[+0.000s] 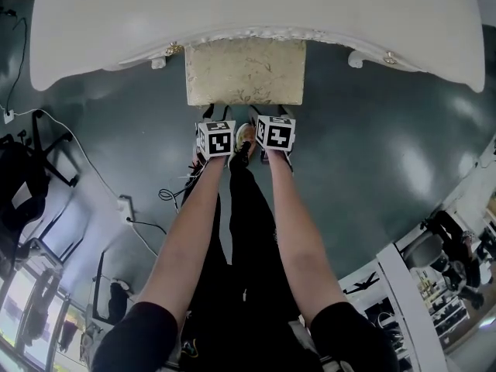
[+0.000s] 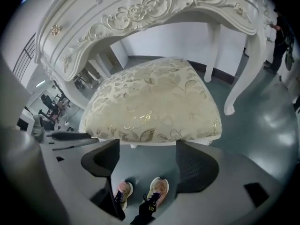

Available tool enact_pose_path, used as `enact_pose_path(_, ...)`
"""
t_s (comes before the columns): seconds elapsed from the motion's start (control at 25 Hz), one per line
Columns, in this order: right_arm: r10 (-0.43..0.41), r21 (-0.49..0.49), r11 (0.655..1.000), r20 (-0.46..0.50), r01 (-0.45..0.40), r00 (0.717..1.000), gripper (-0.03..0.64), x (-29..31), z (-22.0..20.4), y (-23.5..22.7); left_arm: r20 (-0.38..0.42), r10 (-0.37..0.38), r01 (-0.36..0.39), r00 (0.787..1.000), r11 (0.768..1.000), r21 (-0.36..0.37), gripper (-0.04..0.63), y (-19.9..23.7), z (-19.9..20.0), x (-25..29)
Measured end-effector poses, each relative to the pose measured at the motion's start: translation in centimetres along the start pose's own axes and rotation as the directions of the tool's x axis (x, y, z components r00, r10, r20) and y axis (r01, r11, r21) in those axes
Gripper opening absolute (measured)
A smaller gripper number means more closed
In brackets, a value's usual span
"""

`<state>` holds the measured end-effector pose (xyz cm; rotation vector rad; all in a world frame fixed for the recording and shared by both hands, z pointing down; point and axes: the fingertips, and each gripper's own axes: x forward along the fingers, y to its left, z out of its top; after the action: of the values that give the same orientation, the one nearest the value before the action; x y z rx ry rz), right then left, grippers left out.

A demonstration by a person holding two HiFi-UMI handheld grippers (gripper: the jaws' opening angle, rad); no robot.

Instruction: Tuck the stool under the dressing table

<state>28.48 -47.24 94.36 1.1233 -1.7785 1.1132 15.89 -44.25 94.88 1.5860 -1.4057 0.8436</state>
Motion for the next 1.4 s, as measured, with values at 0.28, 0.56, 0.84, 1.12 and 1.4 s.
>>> enact_pose_path(0.28, -0.011, 0.007, 1.0, 0.011, 0.011, 1.0, 0.393, 0.8, 2.2, -0.3, 0.016, 0.025, -0.024, 1.0, 0.999, -0.031, 0.169, 0.5, 1.9, 1.2)
enact_pose_path(0.56, -0.024, -0.026, 0.999, 0.012, 0.024, 1.0, 0.379, 1.9, 5.2, -0.6, 0.024, 0.023, -0.021, 0.999, 0.997, -0.075, 0.169, 1.4, 5.3, 2.7)
enact_pose_path(0.84, 0.002, -0.038, 0.999, 0.047, 0.0, 0.999, 0.367, 3.3, 10.2, -1.0, 0.031, 0.019, -0.017, 0.999, 0.998, -0.056, 0.169, 2.8, 10.3, 4.7)
enact_pose_path(1.12, -0.027, -0.021, 0.999, 0.03, 0.028, 0.999, 0.337, 3.5, 11.3, -2.1, 0.022, 0.02, -0.019, 1.0, 0.998, -0.059, 0.169, 2.8, 11.2, 5.4)
enact_pose_path(1.4, -0.032, -0.049, 0.998, 0.046, 0.034, 0.998, 0.353, 2.3, 10.9, -1.8, 0.015, 0.022, -0.02, 1.0, 0.995, -0.094, 0.164, 2.9, 10.8, 4.8)
